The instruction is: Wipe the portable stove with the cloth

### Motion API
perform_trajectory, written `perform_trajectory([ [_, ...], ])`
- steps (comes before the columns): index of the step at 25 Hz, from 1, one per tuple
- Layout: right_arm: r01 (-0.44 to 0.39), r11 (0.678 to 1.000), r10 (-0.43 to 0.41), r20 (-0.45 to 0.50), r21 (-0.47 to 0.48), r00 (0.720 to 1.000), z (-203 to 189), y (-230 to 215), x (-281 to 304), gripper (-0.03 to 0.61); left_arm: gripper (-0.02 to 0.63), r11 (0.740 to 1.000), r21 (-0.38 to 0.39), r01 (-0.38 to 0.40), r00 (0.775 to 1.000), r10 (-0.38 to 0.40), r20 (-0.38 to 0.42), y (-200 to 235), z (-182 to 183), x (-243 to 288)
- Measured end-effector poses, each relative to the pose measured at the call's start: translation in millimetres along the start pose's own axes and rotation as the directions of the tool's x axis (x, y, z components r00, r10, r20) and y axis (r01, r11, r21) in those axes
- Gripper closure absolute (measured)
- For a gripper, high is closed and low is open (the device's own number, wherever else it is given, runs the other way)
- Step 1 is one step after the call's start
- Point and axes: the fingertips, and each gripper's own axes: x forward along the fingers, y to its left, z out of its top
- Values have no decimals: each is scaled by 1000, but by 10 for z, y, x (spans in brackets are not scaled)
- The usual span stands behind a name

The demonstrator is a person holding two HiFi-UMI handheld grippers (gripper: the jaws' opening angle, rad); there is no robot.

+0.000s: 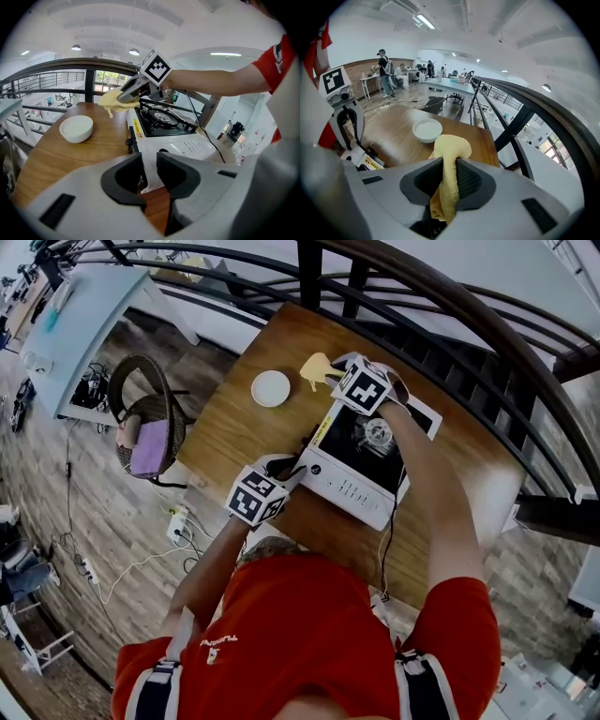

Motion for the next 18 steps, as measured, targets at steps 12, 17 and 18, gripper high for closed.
perform_trajectory([
  [12, -75, 996, 74, -12, -47, 997, 155, 893, 14, 489, 512, 1000, 12, -3, 1000, 4, -13, 5, -28, 45],
  [17, -121, 992, 121, -15, -26, 993, 243, 1261, 41, 489, 512, 1000, 14, -1, 1000, 1, -13, 39, -39, 51],
  [18, -127, 992, 127, -14, -14, 992, 256, 1314, 36, 489, 512, 1000, 13, -1, 1000, 1, -12, 43, -42, 53],
])
